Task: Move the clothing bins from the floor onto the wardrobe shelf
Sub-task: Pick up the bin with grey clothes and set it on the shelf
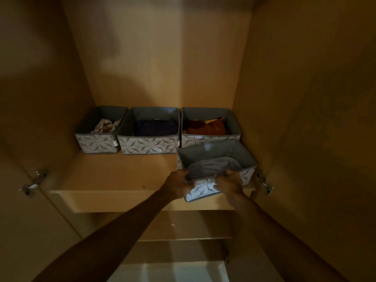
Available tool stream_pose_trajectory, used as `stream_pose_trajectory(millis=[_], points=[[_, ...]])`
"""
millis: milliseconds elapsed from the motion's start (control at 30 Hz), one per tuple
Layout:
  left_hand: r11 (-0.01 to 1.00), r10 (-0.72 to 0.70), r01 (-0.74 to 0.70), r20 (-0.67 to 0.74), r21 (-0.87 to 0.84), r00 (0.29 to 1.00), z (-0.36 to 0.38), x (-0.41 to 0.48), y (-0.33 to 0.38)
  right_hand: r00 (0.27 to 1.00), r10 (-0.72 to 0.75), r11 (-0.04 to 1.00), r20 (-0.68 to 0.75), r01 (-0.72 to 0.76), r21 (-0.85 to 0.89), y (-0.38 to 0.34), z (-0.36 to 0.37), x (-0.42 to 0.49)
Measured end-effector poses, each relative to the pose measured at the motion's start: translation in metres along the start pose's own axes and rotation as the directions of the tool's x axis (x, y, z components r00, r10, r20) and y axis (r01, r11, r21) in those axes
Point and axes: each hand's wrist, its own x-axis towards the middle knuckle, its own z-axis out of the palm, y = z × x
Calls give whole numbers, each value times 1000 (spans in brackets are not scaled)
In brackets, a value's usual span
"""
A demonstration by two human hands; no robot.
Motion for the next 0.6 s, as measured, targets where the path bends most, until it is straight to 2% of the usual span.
stream_pose_trajectory(millis=[33,100,200,367,600], points=[[999,17,-15,-48,37,999,0,4,0,999,-15,1000,39,14,11,0,-3,2],[999,21,-16,-109,50,994,3,16,-3,998,-63,998,-31,63,-1,5,-9,15],[1000,-4,6,-138,14,990,5,33,-12,984,-145,962,-106,115,-247,15,-30,31],[1000,-17,13,-152,-27,988,-3,51,-19,967,-179,949,-184,121,-290,29,-54,50],[995,-28,11,-179,-101,984,-8,65,-30,971,-163,959,-176,114,-260,55,-49,92]])
